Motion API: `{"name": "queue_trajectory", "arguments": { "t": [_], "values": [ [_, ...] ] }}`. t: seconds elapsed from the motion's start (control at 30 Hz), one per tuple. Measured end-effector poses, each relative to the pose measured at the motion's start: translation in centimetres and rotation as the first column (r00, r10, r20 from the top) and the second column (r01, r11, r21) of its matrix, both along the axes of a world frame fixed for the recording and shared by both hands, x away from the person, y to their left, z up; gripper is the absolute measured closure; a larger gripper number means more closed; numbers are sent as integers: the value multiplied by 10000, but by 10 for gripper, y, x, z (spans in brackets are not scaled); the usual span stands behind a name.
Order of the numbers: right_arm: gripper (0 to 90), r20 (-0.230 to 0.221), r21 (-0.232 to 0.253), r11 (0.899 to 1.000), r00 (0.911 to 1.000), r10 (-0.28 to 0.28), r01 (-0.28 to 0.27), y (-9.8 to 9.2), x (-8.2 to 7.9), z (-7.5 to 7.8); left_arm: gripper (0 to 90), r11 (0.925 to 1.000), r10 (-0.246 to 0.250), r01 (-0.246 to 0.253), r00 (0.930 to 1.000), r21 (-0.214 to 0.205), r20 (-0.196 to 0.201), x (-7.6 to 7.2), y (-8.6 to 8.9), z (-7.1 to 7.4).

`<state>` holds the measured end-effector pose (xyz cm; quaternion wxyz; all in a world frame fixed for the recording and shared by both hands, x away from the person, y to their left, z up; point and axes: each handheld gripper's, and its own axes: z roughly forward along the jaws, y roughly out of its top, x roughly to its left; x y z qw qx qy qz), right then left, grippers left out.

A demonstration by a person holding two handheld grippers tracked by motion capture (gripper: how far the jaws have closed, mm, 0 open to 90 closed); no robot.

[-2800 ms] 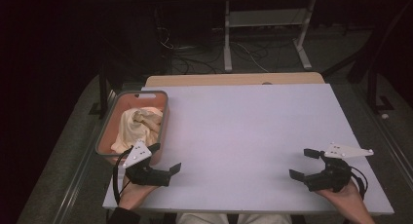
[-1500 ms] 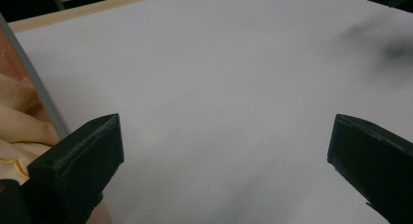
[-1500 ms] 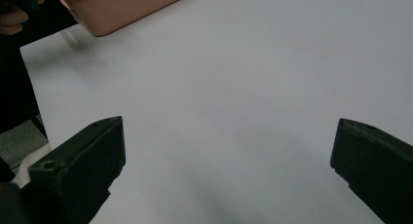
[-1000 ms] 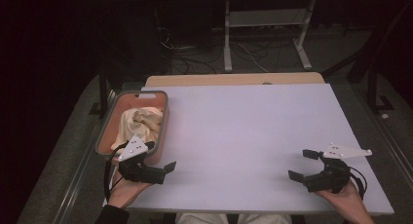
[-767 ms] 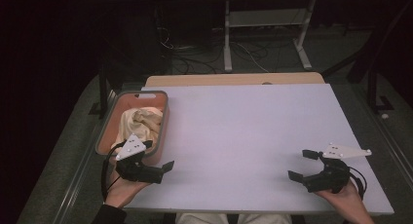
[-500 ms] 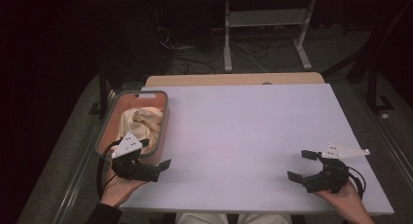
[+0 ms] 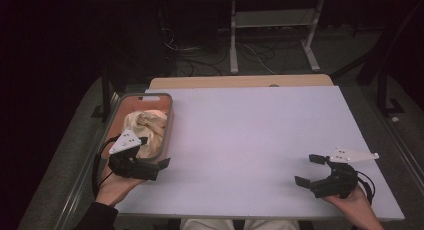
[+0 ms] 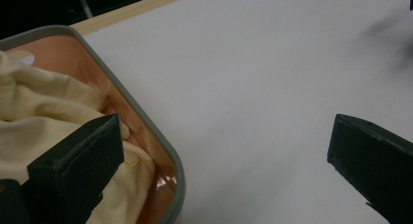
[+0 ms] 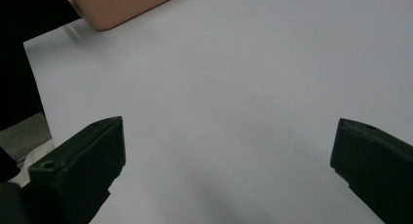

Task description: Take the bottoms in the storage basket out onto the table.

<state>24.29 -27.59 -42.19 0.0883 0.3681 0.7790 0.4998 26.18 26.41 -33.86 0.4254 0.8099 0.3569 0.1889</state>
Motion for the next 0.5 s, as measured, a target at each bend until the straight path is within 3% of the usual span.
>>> {"name": "queue_trajectory", "arguments": {
  "t": [0.5],
  "values": [
    [0,31,-40,10000,10000,34,-33,0,0,0,0,9976,638,-633,9978,287,-165,12,22,4]
  ]
}}
